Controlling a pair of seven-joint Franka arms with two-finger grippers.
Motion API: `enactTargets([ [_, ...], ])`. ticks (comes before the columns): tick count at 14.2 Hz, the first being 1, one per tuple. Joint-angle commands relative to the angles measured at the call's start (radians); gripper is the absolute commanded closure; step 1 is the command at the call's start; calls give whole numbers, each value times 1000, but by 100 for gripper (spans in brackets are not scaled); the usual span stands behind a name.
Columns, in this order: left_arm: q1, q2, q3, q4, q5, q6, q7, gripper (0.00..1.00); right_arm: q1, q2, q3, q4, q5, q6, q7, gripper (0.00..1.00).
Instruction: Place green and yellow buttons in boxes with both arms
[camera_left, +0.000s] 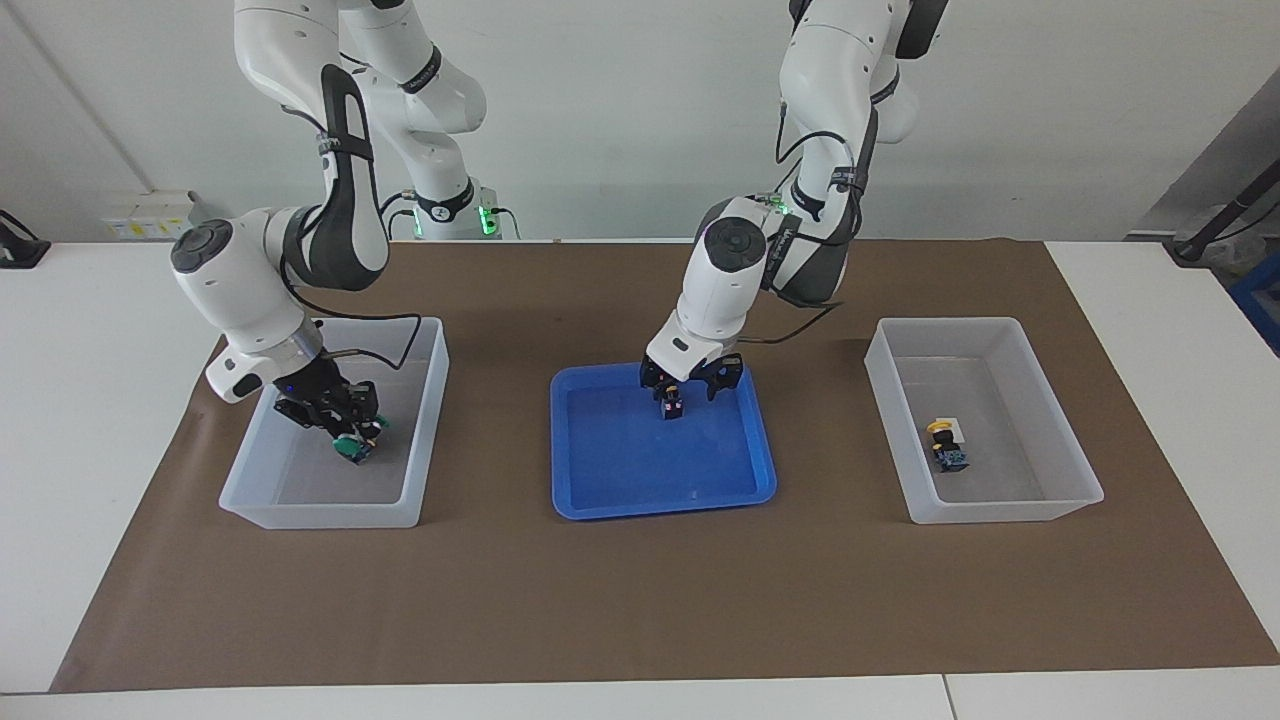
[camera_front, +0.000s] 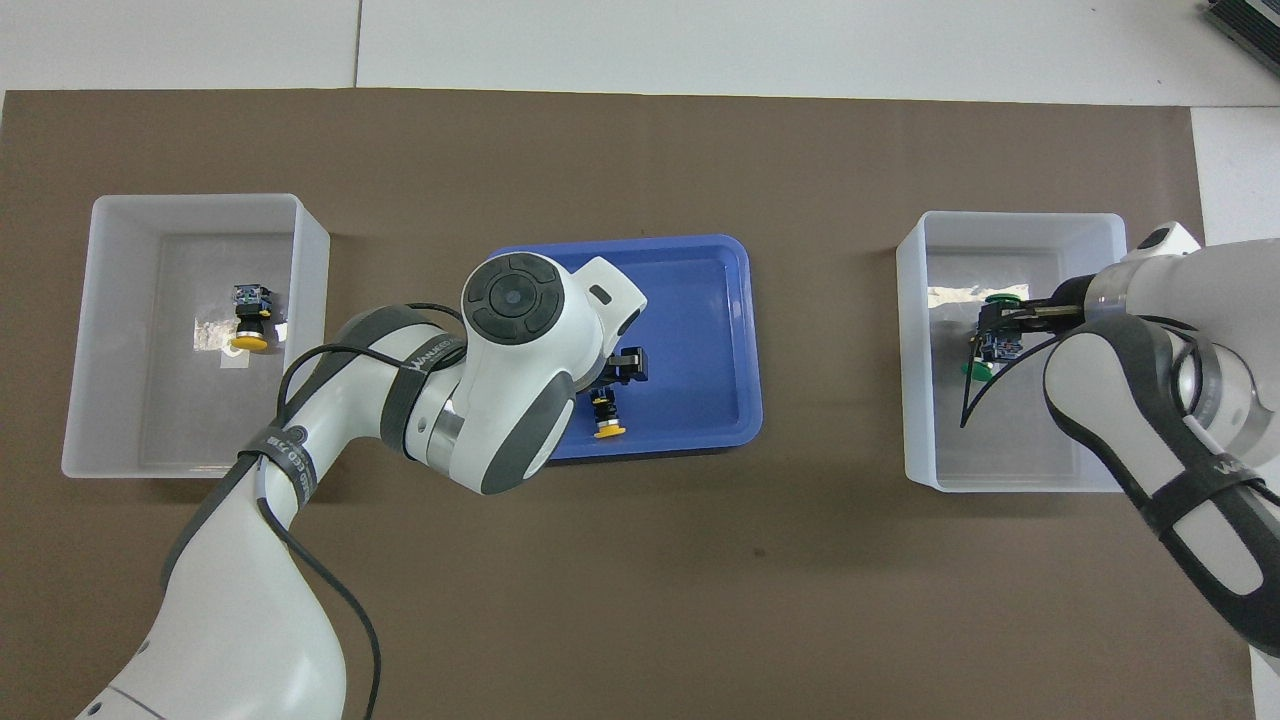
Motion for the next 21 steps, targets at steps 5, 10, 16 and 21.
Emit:
enactTargets([
  [5,-60,-21,19,-137,-12,174,-21,9,-6,-43,11,7,-15,6,6,0],
  [10,-71,-18,19,-162,-12,193,-22,18,-7,-161,2,77,-78,-119,83,0],
  [16,-75,-18,19,-157,-12,190,-21,77,4,-240,5,261,-235,-461,245,0],
  [21,-74,-18,20,-148,-9,181,-19,100,2,-310,3,361,-261,-707,305,0],
])
